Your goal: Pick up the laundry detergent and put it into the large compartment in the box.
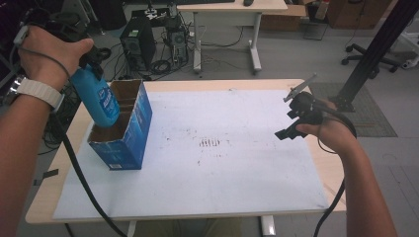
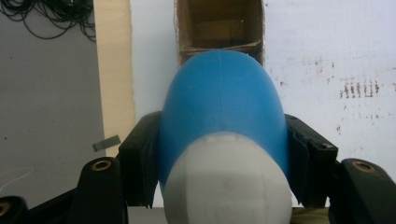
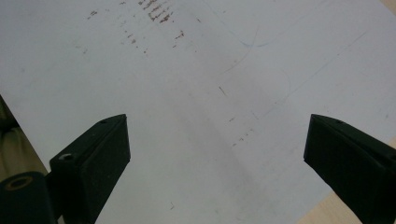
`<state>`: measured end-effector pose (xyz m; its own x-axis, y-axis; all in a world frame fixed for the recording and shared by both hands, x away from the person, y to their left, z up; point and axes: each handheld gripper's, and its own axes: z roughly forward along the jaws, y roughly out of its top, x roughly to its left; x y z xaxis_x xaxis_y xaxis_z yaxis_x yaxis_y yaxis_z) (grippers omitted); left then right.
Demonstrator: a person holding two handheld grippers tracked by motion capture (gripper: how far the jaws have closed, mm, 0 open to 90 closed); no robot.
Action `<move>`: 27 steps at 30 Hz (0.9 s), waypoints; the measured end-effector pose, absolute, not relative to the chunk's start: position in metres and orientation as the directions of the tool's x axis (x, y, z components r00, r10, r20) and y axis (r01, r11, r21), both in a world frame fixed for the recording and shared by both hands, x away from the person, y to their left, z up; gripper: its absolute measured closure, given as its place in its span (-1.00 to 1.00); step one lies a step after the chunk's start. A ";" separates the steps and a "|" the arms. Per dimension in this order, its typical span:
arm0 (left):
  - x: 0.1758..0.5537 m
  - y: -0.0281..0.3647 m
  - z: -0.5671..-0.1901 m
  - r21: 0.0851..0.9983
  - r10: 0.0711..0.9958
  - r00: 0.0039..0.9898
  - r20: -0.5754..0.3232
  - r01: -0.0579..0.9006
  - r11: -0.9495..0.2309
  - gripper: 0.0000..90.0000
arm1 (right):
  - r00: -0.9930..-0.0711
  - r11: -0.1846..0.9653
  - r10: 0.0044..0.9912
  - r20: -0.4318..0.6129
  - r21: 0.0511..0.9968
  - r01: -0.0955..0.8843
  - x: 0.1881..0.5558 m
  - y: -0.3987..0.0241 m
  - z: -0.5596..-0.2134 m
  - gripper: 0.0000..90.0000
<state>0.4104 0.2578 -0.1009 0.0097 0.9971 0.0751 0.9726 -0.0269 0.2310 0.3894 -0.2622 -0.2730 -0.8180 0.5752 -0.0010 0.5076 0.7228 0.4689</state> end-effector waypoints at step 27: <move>0.420 0.256 -0.152 0.221 0.996 0.030 0.086 0.974 -0.048 -0.16 | -0.816 0.722 0.578 0.007 0.463 0.515 0.391 -0.262 -0.278 -0.84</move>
<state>0.4199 0.2562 -0.1524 0.0300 0.9959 0.0859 0.9740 -0.0485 0.2214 0.3907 -0.2619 -0.2781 -0.8163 0.5775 0.0069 0.5146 0.7219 0.4626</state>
